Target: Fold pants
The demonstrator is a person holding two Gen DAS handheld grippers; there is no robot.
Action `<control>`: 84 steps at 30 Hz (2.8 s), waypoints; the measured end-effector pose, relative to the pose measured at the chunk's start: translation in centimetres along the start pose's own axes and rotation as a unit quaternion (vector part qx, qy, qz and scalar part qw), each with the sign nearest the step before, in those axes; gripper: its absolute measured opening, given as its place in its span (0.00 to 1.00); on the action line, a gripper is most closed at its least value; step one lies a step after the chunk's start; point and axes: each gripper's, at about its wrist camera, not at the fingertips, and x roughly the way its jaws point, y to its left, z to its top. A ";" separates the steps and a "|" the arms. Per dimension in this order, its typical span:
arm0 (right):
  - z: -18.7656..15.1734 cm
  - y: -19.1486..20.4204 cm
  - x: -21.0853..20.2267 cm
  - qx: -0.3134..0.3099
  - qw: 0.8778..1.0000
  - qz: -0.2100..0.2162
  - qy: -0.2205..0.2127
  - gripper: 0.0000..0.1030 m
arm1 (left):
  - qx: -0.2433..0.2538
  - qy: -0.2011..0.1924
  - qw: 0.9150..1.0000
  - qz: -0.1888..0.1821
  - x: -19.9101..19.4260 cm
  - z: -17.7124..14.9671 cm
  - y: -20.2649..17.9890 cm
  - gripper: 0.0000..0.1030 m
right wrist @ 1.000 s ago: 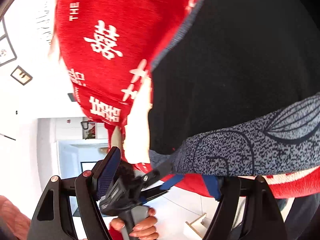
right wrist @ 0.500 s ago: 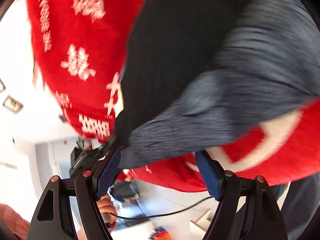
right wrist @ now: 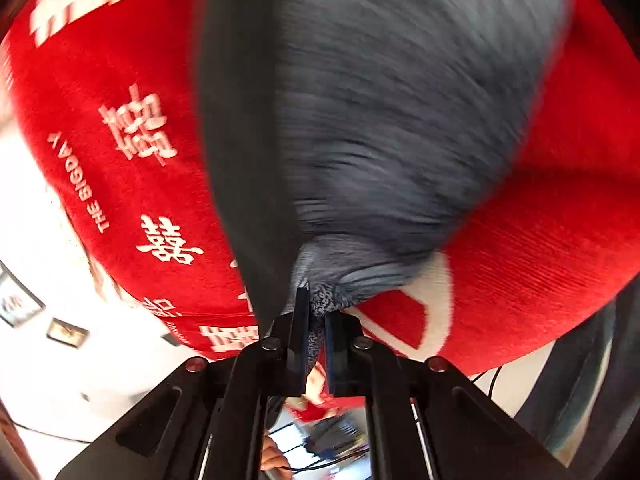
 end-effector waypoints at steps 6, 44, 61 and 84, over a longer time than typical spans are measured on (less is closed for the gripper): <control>1.6 9.4 -0.7 -0.138 0.989 -0.051 0.008 0.06 | 0.026 -0.027 0.999 -0.001 -2.0 2.1 -2.6 0.34; 19.9 22.3 16.5 -0.349 0.884 -0.230 0.210 0.23 | 0.044 -0.066 0.978 0.192 6.2 18.1 -9.5 0.81; 22.3 20.6 12.9 -0.351 0.892 -0.260 0.117 0.45 | 0.116 -0.047 0.945 0.304 12.3 16.4 -13.1 0.81; 10.6 6.0 -11.1 -0.168 0.918 -0.358 -0.039 0.48 | 0.266 0.085 0.945 0.173 18.2 -1.9 -25.3 0.81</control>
